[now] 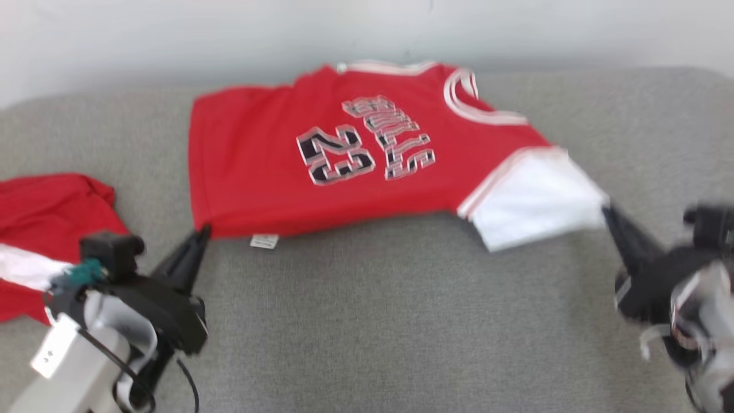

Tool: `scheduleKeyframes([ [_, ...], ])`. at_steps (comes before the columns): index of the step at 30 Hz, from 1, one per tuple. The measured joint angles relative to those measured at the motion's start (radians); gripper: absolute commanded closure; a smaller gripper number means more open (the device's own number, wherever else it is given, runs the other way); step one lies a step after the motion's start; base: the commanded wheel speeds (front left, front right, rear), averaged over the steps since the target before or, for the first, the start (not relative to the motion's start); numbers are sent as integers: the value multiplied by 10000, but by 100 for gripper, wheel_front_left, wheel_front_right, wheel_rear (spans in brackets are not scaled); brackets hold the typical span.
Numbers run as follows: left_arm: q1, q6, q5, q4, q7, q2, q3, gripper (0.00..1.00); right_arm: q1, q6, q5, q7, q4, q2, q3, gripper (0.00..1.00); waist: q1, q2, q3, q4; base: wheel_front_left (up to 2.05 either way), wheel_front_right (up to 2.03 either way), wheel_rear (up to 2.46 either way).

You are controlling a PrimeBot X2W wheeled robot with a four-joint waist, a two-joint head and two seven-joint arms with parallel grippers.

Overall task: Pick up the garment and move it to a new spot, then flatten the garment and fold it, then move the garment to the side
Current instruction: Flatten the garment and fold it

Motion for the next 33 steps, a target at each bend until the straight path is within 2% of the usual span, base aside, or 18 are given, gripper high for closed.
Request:
scheduleKeyframes([
  [3,481,-105,8,25,-42,4,-180,100,1038,0,148,-8,-10,-31,15,100,0,0,-436,-53,0,0,0],
  [7,1248,-33,10,29,-136,109,-343,100,2034,-100,238,-102,-113,-21,-4,100,0,0,-875,-79,0,0,0],
  [11,2341,305,84,-245,-180,387,-616,100,3001,-362,238,-92,-351,-42,107,100,-1,0,-1435,-103,0,0,0],
  [16,3329,725,44,-746,-253,382,-734,100,4306,-593,435,-35,-842,-59,171,100,0,-1,-1982,-162,0,0,0],
  [20,3831,936,27,-1175,-267,410,-794,100,5253,-899,627,15,-1210,-209,119,100,0,-1,-2255,-227,0,0,0],
  [28,4384,1198,-17,-1519,-115,581,-867,100,5755,-1319,840,293,-1682,-339,17,100,2,0,-2231,-406,0,0,0],
  [33,4499,1244,-81,-1540,499,550,-1068,100,5859,-1530,765,616,-1848,-261,320,100,4,1,-2115,-411,0,0,0],
])
